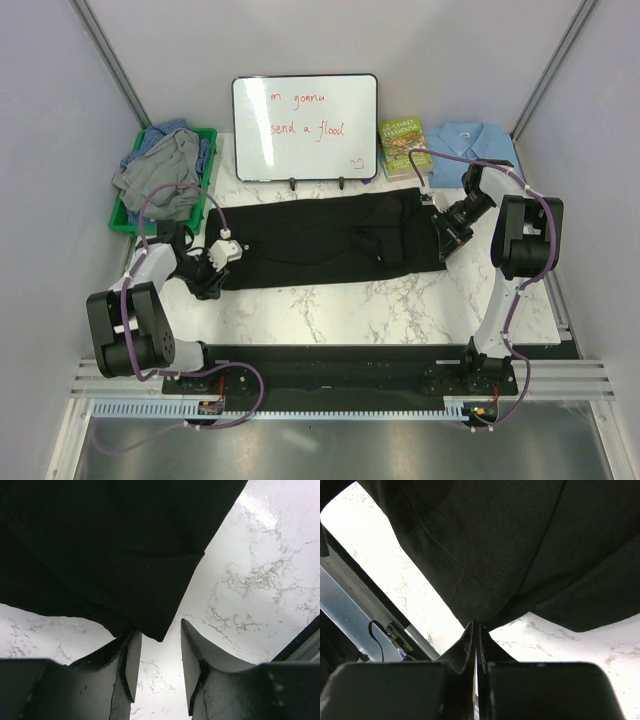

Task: Fold and stack the long sleeve shirts
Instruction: Fold the shirt

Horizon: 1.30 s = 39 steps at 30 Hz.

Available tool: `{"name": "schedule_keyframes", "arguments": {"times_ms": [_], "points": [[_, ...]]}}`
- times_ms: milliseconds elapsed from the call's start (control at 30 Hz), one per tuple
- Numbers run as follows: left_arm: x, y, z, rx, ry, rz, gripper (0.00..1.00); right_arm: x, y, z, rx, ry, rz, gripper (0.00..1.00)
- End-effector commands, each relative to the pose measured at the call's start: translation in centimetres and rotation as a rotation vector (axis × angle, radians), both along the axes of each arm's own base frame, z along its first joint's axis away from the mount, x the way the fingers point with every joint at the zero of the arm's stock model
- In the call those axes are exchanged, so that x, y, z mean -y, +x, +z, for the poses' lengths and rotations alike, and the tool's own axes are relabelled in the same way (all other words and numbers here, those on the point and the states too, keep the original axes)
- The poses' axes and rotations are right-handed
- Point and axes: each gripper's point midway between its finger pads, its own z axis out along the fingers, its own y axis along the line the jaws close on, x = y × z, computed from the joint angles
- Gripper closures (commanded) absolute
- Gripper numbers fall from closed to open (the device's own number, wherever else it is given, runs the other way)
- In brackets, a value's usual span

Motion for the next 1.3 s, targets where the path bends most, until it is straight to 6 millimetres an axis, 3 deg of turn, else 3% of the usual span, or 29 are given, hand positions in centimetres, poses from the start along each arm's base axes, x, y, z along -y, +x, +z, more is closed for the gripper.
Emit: {"name": "schedule_keyframes", "arguments": {"times_ms": [0,167,333,567,667,867,1000,1067,1100,1200,1267], "points": [[0.1,1.5,1.8,0.068,-0.006,0.014,0.55,-0.8,-1.5,2.2,-0.063,0.038,0.001,1.0],[1.5,2.1,2.8,0.072,-0.059,0.01,0.55,-0.8,-1.5,2.2,-0.061,0.041,-0.002,1.0],[2.0,1.9,1.9,0.016,-0.078,0.02,0.63,-0.7,-1.4,2.0,-0.068,0.035,-0.002,1.0],[0.3,1.6,1.6,0.018,0.021,-0.017,0.95,-0.2,-0.8,1.9,-0.051,0.007,0.008,1.0],[-0.5,1.5,2.2,0.019,0.07,-0.065,0.98,0.4,-0.3,1.8,-0.039,-0.02,0.007,1.0],[-1.9,1.8,4.0,0.033,0.151,-0.159,0.98,1.1,0.6,1.5,-0.017,-0.058,0.002,1.0],[-2.6,0.7,3.4,-0.005,0.192,-0.208,0.98,1.2,0.7,1.6,-0.012,-0.065,0.008,1.0],[-2.5,-0.2,2.5,-0.044,0.19,-0.213,0.88,1.1,0.3,1.7,-0.018,-0.057,0.023,1.0],[-2.5,-0.5,2.3,-0.057,0.186,-0.211,0.74,1.2,0.0,1.8,-0.027,-0.05,0.035,1.0],[-2.0,-1.3,2.2,-0.071,0.164,-0.197,0.61,1.5,-1.6,1.7,-0.039,-0.067,0.078,0.98],[-1.1,-1.1,3.3,-0.053,0.113,-0.188,0.6,2.3,-3.0,1.9,-0.036,-0.098,0.127,0.83]]}}
